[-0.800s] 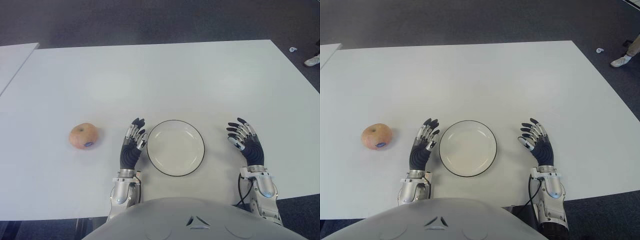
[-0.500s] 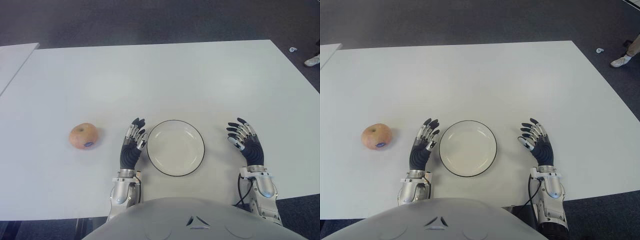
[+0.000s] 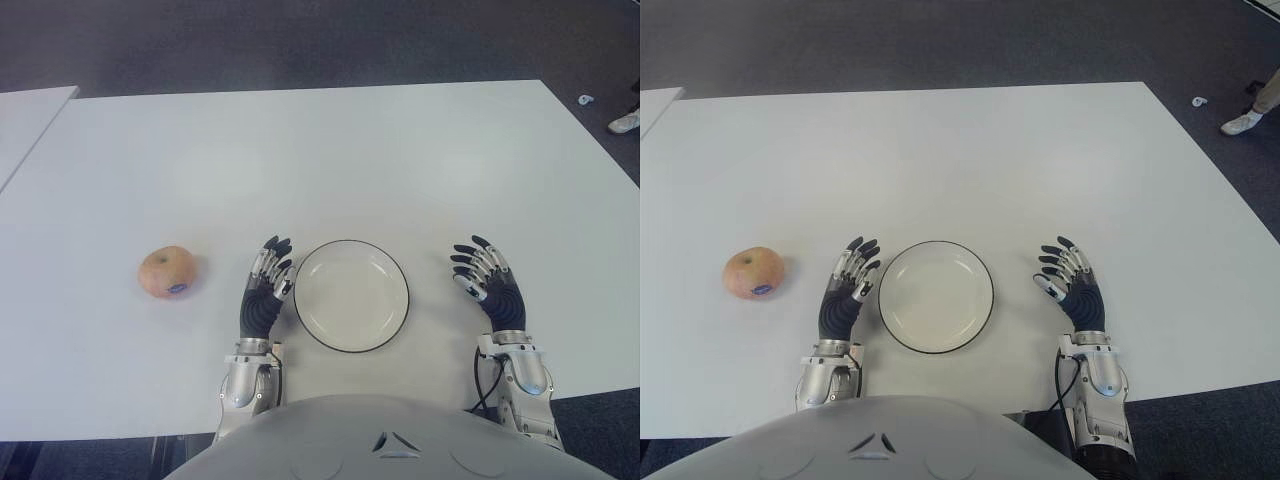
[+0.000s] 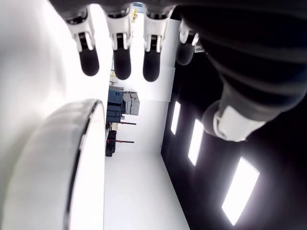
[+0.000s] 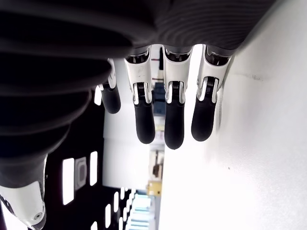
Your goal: Put the apples into the plate.
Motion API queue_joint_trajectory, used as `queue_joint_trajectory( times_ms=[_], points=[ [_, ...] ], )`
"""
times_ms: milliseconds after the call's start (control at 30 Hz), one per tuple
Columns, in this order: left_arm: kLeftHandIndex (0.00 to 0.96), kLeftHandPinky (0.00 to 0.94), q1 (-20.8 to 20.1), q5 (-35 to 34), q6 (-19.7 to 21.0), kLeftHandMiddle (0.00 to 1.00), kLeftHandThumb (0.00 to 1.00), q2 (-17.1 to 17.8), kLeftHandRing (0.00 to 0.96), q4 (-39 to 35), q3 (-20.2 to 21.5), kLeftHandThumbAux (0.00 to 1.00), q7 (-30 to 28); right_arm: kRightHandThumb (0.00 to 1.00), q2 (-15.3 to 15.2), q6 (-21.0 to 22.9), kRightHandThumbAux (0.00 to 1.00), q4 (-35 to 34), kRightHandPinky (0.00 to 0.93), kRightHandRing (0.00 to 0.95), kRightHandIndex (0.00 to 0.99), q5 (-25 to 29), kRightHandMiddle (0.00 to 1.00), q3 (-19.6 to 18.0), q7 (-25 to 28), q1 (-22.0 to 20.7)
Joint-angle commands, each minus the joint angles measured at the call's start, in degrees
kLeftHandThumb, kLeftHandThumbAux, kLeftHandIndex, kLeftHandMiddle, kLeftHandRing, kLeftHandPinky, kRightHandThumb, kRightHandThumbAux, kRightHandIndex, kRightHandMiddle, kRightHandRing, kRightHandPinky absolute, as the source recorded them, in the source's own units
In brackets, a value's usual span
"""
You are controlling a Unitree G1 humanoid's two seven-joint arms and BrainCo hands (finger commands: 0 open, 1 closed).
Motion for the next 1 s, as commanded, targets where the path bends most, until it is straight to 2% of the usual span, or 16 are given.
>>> queue_joint_trajectory(
  times_ms=[33,300,367,467,533,700,800,1000],
  points=[
    [0.121,0.169,1.04,-1.18,4.83,0.162,0.152,0.25,0.146,8.99,2.52,0.596,-0.22,0.361,1.41,4.38,0.641,5.38,0.35,0.313,0.137,-1.5,0.306,1.51,-0.15,2.53],
    [0.125,0.201,1.77,-1.07,5.03,0.178,0.161,0.2,0.168,7.45,2.2,0.595,-0.13,0.355,1.4,3.9,0.651,5.77,0.359,0.321,0.139,-1.5,0.315,1.41,-0.12,2.5],
    [0.128,0.212,2.32,-1.08,5.92,0.185,0.169,0.39,0.176,4.76,2.02,0.591,-0.02,0.354,1.36,3.95,0.651,5.83,0.357,0.321,0.139,-1.53,0.314,1.39,-0.14,2.41],
    [0.132,0.22,4.46,-0.86,8.3,0.195,0.199,1.97,0.189,-9.08,2.26,0.578,0.46,0.351,1.19,4.63,0.649,5.99,0.358,0.32,0.139,-1.72,0.312,1.27,-0.45,2.14],
    [0.134,0.208,5.0,-0.64,8.69,0.194,0.237,3.08,0.186,-14.61,3.49,0.564,0.27,0.349,1.13,5.0,0.651,6.17,0.356,0.319,0.137,-1.83,0.31,1.21,-0.67,1.95],
    [0.136,0.194,5.42,0.54,10.09,0.19,0.275,5.13,0.18,-20.17,6.28,0.543,-0.14,0.345,1.04,5.32,0.659,6.61,0.356,0.319,0.134,-1.82,0.31,1.11,-0.8,1.6],
    [0.144,0.181,5.21,0.88,10.13,0.196,0.305,5.57,0.177,-20.7,7.43,0.521,-0.11,0.339,1.18,4.89,0.661,7.31,0.36,0.321,0.135,-1.6,0.313,1.06,-0.73,1.2],
    [0.164,0.176,4.99,0.51,13.52,0.209,0.336,5.85,0.18,-25.56,7.92,0.505,-0.1,0.35,1.57,4.95,0.658,7.68,0.37,0.327,0.137,-1.57,0.318,1.13,-0.98,0.79]
  ],
)
